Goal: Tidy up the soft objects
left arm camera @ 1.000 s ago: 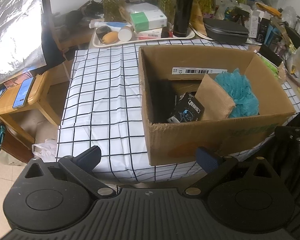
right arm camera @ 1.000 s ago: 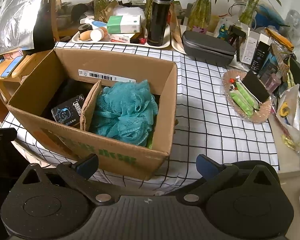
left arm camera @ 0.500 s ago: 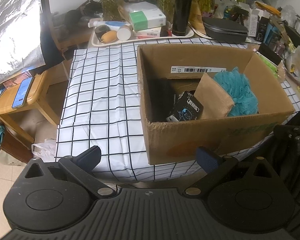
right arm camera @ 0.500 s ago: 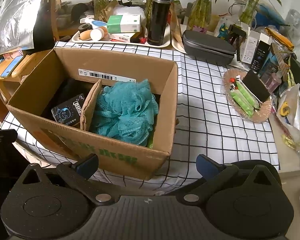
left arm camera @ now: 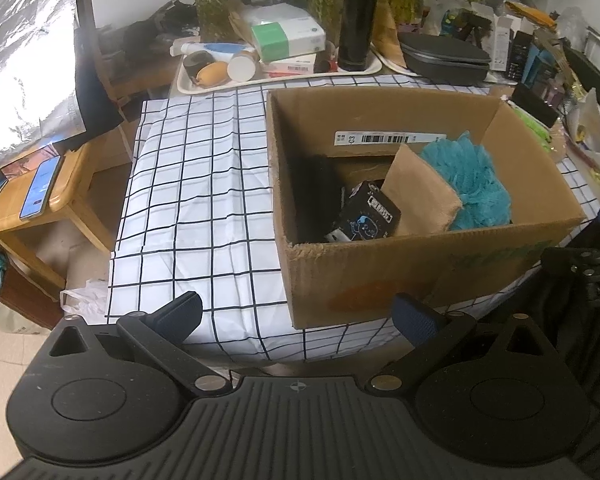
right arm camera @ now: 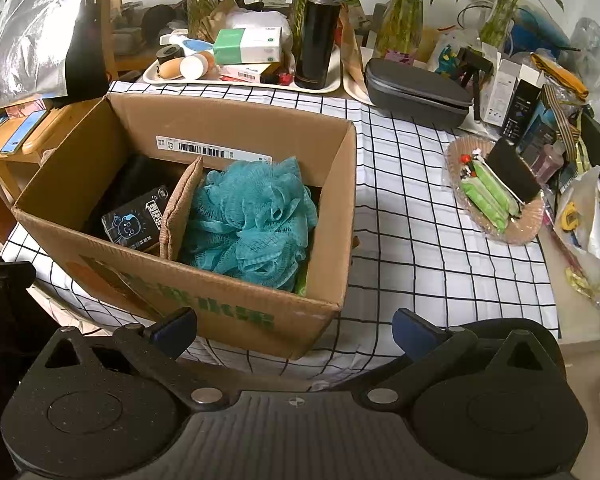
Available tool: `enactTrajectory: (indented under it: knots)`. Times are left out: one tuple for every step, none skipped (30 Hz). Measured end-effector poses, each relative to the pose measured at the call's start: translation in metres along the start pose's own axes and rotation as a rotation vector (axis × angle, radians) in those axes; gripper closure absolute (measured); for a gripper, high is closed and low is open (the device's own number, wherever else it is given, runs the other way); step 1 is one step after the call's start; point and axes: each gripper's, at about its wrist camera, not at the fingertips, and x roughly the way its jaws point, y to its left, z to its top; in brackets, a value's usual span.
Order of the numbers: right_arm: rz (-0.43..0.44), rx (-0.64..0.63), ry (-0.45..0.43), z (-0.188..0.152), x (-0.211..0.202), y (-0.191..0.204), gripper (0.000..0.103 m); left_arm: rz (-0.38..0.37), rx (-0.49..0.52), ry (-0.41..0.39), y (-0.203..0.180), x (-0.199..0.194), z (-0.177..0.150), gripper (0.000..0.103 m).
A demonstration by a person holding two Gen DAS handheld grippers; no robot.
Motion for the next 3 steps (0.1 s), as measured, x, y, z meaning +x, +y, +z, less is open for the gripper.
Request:
enactTrajectory:
  knots:
    - [0.000, 0.000, -0.001, -0.0002, -0.0001, 0.0002, 0.000, 0.000, -0.008, 0.001, 0.0008, -0.0002, 0.0000, 0.000]
    - [-0.001, -0.002, -0.001, -0.0003, -0.0001, 0.0004, 0.000, -0.002, -0.012, 0.003, 0.0015, 0.0000, 0.0009, 0.000]
    - [-0.002, -0.002, -0.001, -0.0006, 0.0006, 0.0004, 0.000, -0.006, -0.010, 0.000, 0.0015, -0.0003, 0.0011, 0.000]
